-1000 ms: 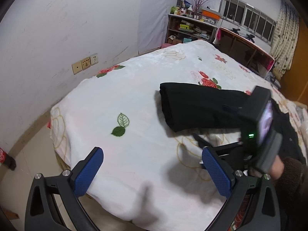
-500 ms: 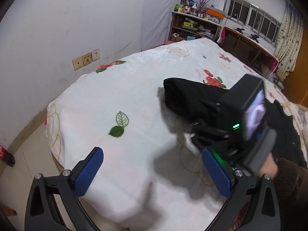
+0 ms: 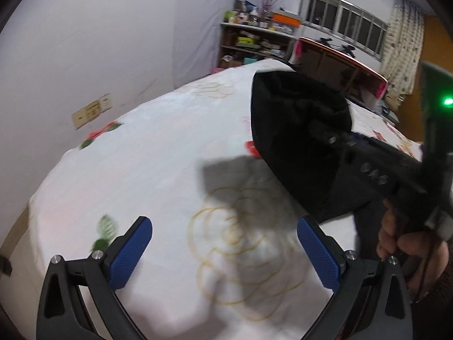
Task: Fold large clothes
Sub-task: 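Fold the held sleeve across the coat body and release it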
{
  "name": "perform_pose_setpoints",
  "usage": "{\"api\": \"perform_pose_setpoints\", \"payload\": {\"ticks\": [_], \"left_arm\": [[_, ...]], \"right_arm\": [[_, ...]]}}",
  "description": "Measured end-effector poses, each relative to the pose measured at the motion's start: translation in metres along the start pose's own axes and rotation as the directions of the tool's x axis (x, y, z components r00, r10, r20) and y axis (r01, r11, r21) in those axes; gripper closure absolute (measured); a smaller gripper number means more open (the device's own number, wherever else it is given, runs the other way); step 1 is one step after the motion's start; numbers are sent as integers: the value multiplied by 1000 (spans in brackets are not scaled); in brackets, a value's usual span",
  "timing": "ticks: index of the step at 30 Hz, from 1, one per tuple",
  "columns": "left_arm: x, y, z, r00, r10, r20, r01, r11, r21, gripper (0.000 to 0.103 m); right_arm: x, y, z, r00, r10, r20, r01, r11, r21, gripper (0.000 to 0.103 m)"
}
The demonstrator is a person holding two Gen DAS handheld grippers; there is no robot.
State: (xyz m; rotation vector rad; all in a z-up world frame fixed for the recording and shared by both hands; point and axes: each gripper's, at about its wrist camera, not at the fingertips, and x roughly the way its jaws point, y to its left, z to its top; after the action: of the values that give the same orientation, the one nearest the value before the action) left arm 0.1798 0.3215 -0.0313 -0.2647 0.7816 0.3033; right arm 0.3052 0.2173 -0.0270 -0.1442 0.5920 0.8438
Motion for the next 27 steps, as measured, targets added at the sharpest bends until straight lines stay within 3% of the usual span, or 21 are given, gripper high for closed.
{"api": "perform_pose_setpoints", "payload": {"ticks": [11, 15, 22, 27], "left_arm": [[28, -80, 31, 992, -126, 14, 125, 990, 59, 0], [38, -105, 38, 987, -163, 3, 162, 984, 70, 0], [48, -153, 42, 987, -163, 1, 161, 979, 122, 0], [53, -192, 37, 972, -235, -23, 236, 958, 166, 0]], "right_arm": [[-87, -86, 9, 979, -180, 96, 164, 974, 154, 84], [-121, -117, 7, 957, -261, 130, 231, 950, 210, 84], [-166, -168, -2, 916, -378, 138, 317, 889, 330, 84], [-195, -197, -19, 882, -454, 128, 374, 839, 395, 84]]}}
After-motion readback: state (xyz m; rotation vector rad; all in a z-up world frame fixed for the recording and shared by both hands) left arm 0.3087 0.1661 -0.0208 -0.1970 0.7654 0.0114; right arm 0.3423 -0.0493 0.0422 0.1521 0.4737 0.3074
